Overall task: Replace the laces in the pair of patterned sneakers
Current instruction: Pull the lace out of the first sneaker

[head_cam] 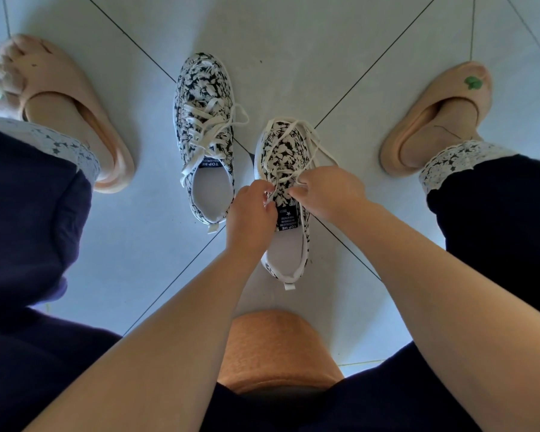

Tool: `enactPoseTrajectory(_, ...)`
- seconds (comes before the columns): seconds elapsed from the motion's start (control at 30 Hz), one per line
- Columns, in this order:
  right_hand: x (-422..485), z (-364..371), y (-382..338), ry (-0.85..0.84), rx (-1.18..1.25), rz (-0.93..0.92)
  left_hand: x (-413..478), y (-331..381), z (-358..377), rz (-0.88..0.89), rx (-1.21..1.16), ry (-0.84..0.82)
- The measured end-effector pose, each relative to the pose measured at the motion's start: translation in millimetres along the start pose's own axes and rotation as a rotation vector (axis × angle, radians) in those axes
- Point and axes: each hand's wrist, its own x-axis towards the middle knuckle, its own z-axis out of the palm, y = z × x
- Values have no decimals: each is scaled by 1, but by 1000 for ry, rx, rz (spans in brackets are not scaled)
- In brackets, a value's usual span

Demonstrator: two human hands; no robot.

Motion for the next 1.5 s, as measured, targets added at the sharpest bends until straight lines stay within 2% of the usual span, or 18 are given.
enactPoseTrajectory(0.1,-3,-7,-15,56,338,-132,1,0,0,-11,-3,1)
enactPoseTrajectory(0.17,-4,-18,-23,59,675,-136,1,0,0,-20,-6,4)
enactPoseTrajectory(0.2,-3,-22,-25,59,736,-118,1,0,-1,-18,-9,8)
enactPoseTrajectory(0.33,6,-26,-1,74,331,13,-1,-1,-1,-7,-31,15)
enactPoseTrajectory(0.5,4,-8,22,125,191,165,0,-2,-1,-19,-31,13)
enactPoseTrajectory(0.6,2,-4,7,335,168,77,1,-2,-1,-30,-43,13)
enactPoseTrajectory(0.73,5,12,-19,266,-46,-125,2,-2,-1,-44,-38,25)
enactPoseTrajectory(0.83,8,13,-23,225,-39,-145,3,-1,-1,-56,-47,34)
enactPoseTrajectory(0.9,9,6,-18,252,117,-111,2,-1,-1,-54,-43,32)
enactPoseTrajectory(0.93,10,3,-11,294,274,-22,1,-1,-1,-55,-42,35)
enactPoseTrajectory(1.03,9,-10,17,423,1147,483,0,-2,-2,-67,-48,47)
enactPoseTrajectory(1.07,8,-8,29,427,1306,615,0,-2,-2,-68,-50,48)
enactPoseTrajectory(1.1,8,-6,36,402,1326,685,0,-1,-2,-67,-48,47)
enactPoseTrajectory(1.17,8,0,37,398,1021,631,-1,0,-2,-67,-44,45)
enactPoseTrajectory(1.27,3,0,14,520,638,303,-1,0,-2,-64,-29,43)
enactPoseTrajectory(1.37,0,3,-15,376,243,-56,0,-1,-1,-57,-14,36)
enactPoseTrajectory(1.43,3,14,-28,291,-10,-143,2,-2,-1,-69,-27,42)
enactPoseTrajectory(1.5,5,18,-33,312,-51,-138,3,-2,-1,-84,-40,57)
